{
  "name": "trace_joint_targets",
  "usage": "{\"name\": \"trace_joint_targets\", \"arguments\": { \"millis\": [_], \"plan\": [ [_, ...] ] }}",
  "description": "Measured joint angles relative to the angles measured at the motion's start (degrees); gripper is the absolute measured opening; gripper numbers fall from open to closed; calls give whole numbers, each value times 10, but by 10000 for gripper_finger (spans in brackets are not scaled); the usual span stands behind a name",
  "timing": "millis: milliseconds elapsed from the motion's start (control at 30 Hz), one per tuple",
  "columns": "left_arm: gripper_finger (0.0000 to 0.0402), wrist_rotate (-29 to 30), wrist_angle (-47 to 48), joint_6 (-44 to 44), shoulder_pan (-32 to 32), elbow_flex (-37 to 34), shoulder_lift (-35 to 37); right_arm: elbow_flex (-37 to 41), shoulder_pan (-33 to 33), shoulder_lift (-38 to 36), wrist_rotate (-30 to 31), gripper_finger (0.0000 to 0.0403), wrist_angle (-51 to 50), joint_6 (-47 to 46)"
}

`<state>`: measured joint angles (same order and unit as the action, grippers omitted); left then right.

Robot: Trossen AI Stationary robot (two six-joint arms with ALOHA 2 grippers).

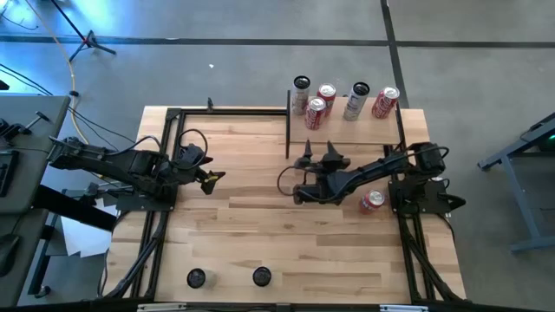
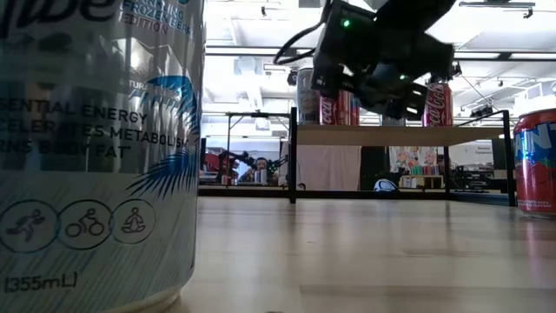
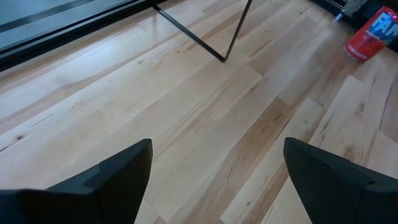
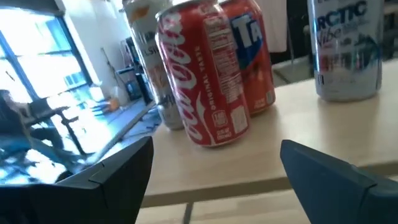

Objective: Place canned beverage on shelf
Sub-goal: Put the red white soda can on the shelf aligned with the other red white soda can

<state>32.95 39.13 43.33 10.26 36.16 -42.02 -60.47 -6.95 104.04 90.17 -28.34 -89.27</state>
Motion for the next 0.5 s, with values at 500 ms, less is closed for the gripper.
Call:
{"name": "trace_joint_targets", "arguments": {
  "millis": [500],
  "plan": [
    [337, 0, 0, 0, 0, 0, 0, -17, 34, 2, -2, 368, 38, 125]
  ]
}}
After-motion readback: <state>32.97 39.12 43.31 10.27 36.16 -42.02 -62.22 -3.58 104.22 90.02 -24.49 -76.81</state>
